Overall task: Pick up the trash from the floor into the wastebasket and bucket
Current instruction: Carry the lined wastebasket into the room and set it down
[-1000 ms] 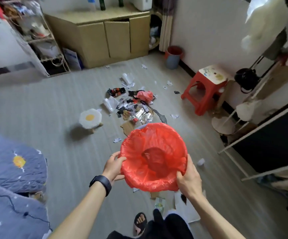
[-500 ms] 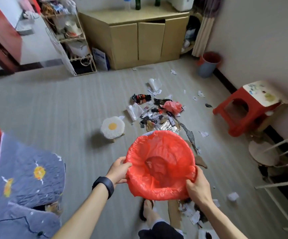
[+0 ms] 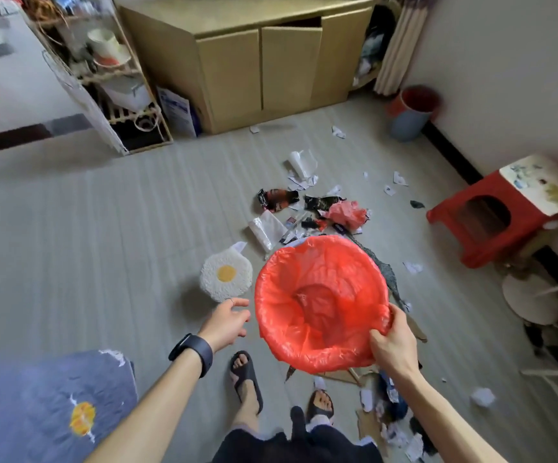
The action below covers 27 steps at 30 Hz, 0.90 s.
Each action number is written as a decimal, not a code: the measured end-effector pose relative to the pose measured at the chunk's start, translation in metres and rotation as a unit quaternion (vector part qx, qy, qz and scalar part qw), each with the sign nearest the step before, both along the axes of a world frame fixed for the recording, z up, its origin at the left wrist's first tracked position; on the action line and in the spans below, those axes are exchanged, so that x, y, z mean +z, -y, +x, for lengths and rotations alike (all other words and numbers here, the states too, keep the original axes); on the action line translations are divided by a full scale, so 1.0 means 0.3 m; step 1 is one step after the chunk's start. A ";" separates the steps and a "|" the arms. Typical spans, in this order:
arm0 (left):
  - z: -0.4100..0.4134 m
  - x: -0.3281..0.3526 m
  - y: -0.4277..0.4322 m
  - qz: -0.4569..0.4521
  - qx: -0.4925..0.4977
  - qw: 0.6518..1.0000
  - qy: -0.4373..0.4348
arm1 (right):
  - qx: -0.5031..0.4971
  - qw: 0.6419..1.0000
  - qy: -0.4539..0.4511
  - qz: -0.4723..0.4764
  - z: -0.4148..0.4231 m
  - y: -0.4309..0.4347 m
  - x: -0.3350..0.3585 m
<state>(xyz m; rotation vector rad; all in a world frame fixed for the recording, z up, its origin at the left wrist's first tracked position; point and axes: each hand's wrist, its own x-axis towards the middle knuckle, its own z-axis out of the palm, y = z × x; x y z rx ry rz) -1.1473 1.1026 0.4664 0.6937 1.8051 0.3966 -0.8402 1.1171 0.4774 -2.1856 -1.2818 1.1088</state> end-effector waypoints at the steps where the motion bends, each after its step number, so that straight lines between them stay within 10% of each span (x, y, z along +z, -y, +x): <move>1: -0.038 -0.003 -0.055 0.011 -0.024 1.000 -0.007 | -0.022 1.000 0.004 0.006 -0.028 -0.021 0.001; 16: -0.219 0.062 -0.883 0.085 -0.246 0.962 -0.079 | -0.246 0.969 -0.003 -0.002 -0.175 -0.453 -0.017; 27: -0.154 -0.024 -1.461 0.056 -0.233 0.966 -0.102 | -0.244 0.970 -0.010 -0.007 -0.135 -1.008 -0.088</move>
